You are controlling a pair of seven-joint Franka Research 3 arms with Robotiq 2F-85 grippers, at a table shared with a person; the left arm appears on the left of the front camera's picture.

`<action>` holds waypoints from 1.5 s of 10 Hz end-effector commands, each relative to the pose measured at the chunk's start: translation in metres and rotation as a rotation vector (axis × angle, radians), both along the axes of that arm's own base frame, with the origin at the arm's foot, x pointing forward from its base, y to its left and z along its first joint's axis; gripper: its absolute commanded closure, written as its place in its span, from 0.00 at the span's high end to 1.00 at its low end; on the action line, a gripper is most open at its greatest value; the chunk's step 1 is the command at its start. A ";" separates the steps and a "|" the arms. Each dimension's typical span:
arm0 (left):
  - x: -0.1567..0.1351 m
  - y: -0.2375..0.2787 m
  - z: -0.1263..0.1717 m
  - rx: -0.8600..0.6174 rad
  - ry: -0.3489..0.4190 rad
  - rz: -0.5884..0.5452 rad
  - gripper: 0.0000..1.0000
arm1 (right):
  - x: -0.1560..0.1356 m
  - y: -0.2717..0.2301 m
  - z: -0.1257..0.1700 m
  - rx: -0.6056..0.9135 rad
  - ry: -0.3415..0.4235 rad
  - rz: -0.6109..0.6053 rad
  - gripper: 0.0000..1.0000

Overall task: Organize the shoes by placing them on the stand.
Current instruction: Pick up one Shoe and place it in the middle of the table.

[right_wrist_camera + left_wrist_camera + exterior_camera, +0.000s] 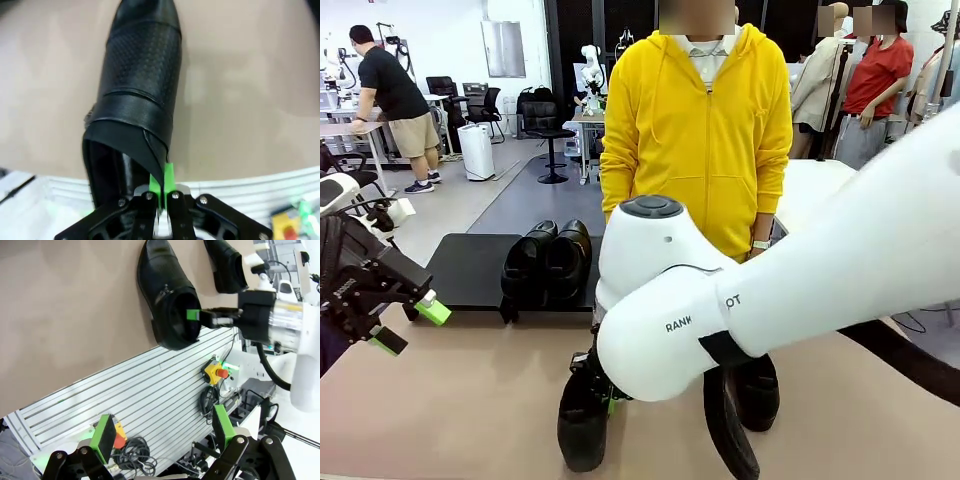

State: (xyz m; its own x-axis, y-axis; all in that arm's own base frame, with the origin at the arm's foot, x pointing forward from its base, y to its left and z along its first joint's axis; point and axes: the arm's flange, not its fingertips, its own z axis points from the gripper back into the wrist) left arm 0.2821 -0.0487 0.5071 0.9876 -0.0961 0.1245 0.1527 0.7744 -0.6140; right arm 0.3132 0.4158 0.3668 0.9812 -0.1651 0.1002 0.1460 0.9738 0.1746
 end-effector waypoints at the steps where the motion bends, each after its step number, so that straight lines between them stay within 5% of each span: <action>1: -0.001 0.002 0.002 -0.018 0.005 -0.001 1.00 | 0.014 0.029 -0.008 -0.056 -0.057 -0.049 0.00; 5: -0.001 0.002 0.002 -0.018 0.005 -0.001 1.00 | 0.022 0.016 -0.014 -0.039 -0.071 0.056 0.00; 6: -0.001 0.002 0.002 -0.018 0.005 -0.001 1.00 | 0.024 0.012 -0.015 -0.026 -0.079 0.071 0.34; 7: -0.001 0.002 0.002 -0.018 0.005 -0.001 1.00 | 0.024 0.010 -0.015 -0.022 -0.092 0.097 0.93; 10: -0.001 0.002 0.002 -0.018 0.005 -0.001 1.00 | 0.019 -0.002 0.003 0.022 -0.107 0.111 1.00; 11: -0.001 0.002 0.002 -0.018 0.005 -0.001 1.00 | 0.013 -0.026 0.031 0.044 -0.109 0.111 1.00; 13: -0.001 0.002 0.002 -0.018 0.005 -0.001 1.00 | -0.011 -0.112 0.097 0.008 -0.122 0.154 1.00; 15: -0.001 0.002 0.002 -0.018 0.005 -0.001 1.00 | -0.027 -0.220 0.144 -0.022 0.026 0.273 1.00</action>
State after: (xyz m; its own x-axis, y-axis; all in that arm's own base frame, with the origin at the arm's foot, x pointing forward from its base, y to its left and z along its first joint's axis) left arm 0.2822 -0.0483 0.5072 0.9877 -0.0951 0.1243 0.1518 0.7742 -0.6144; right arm 0.2963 0.2719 0.4769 0.9900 0.0291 0.1383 -0.0577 0.9764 0.2079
